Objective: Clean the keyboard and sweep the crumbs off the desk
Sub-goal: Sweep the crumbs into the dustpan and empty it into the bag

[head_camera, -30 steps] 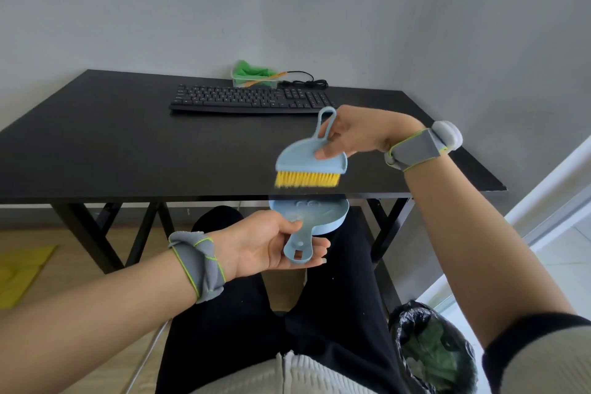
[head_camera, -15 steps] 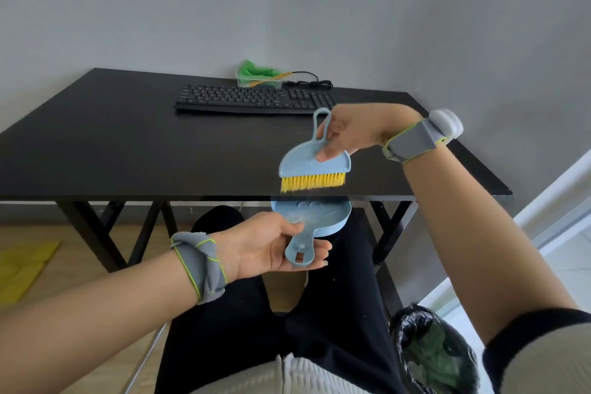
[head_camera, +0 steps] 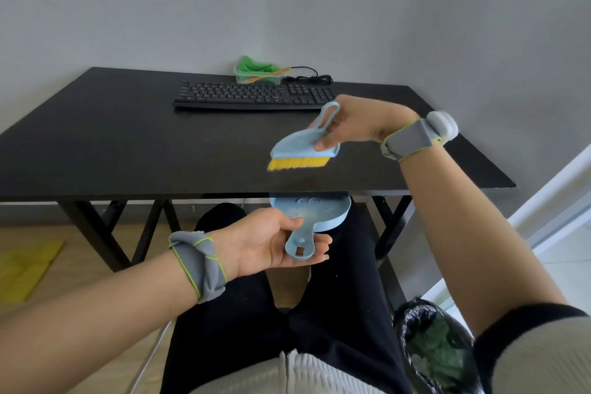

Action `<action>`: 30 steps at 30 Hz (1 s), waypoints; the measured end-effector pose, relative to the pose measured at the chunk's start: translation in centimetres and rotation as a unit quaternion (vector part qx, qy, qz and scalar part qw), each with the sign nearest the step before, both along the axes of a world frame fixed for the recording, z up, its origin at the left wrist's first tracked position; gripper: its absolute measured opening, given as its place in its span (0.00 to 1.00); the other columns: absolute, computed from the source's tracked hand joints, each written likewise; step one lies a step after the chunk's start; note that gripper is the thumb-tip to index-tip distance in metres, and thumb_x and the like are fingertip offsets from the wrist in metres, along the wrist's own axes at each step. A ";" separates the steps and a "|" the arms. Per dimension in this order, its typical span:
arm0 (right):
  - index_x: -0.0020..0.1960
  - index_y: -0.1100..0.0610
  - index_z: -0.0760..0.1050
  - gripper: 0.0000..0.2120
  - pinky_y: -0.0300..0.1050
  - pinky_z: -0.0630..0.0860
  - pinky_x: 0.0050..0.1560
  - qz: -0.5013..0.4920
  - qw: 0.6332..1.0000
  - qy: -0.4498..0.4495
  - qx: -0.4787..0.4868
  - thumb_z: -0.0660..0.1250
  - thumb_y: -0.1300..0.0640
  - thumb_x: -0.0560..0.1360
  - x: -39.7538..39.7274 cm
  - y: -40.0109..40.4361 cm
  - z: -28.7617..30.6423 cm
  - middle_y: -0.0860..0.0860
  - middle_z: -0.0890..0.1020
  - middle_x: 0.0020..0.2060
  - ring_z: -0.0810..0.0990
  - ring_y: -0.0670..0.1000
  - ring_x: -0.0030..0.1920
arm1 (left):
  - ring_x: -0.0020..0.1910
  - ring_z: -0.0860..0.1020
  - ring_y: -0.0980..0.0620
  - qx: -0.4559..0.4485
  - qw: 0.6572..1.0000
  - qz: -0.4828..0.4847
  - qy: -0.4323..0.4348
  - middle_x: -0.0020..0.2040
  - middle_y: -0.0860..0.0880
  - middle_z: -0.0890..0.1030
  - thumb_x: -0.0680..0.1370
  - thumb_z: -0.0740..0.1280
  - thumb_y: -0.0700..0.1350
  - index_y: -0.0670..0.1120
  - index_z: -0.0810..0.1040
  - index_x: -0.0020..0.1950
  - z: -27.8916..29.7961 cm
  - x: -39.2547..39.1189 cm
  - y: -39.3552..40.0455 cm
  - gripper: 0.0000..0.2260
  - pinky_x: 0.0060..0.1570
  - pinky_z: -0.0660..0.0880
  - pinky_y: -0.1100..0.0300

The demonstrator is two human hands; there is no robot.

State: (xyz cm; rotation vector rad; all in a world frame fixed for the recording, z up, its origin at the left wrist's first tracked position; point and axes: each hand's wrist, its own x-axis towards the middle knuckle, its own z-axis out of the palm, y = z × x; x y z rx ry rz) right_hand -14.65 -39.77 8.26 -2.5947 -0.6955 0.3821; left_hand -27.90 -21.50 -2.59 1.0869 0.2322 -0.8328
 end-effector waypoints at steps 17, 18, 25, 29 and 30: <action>0.52 0.58 0.85 0.13 0.54 0.79 0.61 0.040 0.994 0.074 -0.066 0.79 0.60 0.68 0.2 -0.1 -0.5 0.52 0.87 0.46 0.85 0.54 0.52 | 0.45 0.84 0.40 -0.015 0.999 0.026 0.014 0.54 0.33 0.82 0.85 0.55 0.39 0.33 0.71 0.65 -0.2 -0.3 0.4 0.13 0.51 0.81 0.44; 0.52 0.58 0.85 0.13 0.54 0.79 0.62 0.049 0.991 0.098 -0.079 0.79 0.60 0.68 0.1 -0.5 -0.3 0.53 0.87 0.47 0.85 0.54 0.52 | 0.45 0.84 0.40 -0.015 1.000 0.022 0.016 0.54 0.33 0.82 0.85 0.55 0.39 0.33 0.71 0.66 -0.2 -0.3 0.2 0.13 0.51 0.81 0.45; 0.46 0.66 0.81 0.07 0.53 0.77 0.48 -0.126 0.984 -0.094 0.088 0.72 0.62 0.72 4.0 -1.0 -1.4 0.54 0.81 0.39 0.78 0.52 0.42 | 0.45 0.84 0.41 0.000 1.000 0.014 0.013 0.54 0.34 0.82 0.85 0.55 0.39 0.33 0.70 0.66 -0.2 -0.1 -0.1 0.14 0.52 0.81 0.45; 0.54 0.64 0.79 0.10 0.43 0.66 0.45 -0.242 0.957 -0.158 -0.010 0.63 0.61 0.78 6.7 -1.4 -4.0 0.60 0.78 0.47 0.79 0.62 0.52 | 0.46 0.84 0.41 0.005 1.000 0.012 0.010 0.55 0.34 0.82 0.85 0.55 0.39 0.34 0.69 0.67 -0.2 -0.2 0.0 0.14 0.55 0.80 0.44; 0.57 0.64 0.79 0.11 0.42 0.67 0.46 -0.259 0.955 -0.145 -0.012 0.63 0.61 0.78 6.9 -1.6 -4.5 0.62 0.80 0.50 0.79 0.64 0.56 | 0.46 0.84 0.41 0.004 1.000 0.013 0.009 0.55 0.33 0.82 0.85 0.55 0.39 0.34 0.69 0.67 -0.3 -0.1 0.0 0.14 0.55 0.80 0.44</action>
